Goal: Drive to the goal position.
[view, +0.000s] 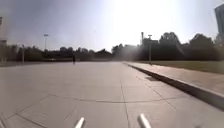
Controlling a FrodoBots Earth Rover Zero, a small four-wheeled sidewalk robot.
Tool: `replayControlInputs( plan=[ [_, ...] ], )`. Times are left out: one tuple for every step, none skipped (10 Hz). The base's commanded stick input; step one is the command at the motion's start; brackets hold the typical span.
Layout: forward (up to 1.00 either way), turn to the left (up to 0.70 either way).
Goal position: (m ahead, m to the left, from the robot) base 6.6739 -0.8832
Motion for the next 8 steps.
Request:
replayControlInputs(
  plan=[
    [0.7, 0.0],
    [0.7, 0.0],
    [0.7, 0.0],
    [0.7, 0.0],
    [0.7, 0.0],
    [0.7, 0.0],
    [0.7, 0.0],
    [0.7, 0.0]
  ],
)
